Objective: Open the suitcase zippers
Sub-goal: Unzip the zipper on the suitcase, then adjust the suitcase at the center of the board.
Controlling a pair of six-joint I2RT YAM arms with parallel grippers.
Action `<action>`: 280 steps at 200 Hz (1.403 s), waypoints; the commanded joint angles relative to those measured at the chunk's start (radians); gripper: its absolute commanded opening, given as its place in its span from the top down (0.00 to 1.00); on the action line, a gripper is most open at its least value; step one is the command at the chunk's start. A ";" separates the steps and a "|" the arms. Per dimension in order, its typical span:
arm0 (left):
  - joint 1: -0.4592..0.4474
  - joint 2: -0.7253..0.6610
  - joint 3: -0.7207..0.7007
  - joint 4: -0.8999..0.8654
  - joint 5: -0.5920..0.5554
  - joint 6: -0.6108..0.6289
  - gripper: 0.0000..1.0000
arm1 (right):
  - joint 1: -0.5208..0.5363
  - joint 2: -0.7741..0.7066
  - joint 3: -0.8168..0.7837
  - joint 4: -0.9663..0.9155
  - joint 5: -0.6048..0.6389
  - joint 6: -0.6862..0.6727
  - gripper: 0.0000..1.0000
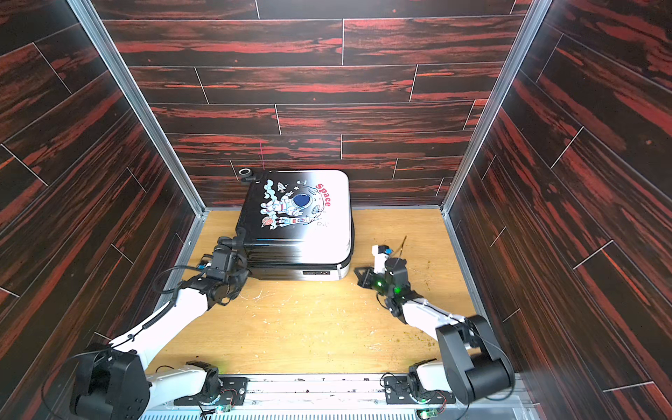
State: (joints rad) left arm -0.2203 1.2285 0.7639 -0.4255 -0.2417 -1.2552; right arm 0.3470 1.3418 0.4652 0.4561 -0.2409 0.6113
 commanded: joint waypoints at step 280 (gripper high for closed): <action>0.012 -0.091 0.006 -0.057 0.133 0.179 0.95 | 0.018 0.428 0.075 0.675 -0.482 0.325 1.00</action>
State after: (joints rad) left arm -0.2104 1.1553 0.7609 -0.4786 -0.1261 -1.1038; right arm 0.3740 1.7805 0.5587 1.0969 -0.7177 0.9348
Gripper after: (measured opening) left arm 0.050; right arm 0.048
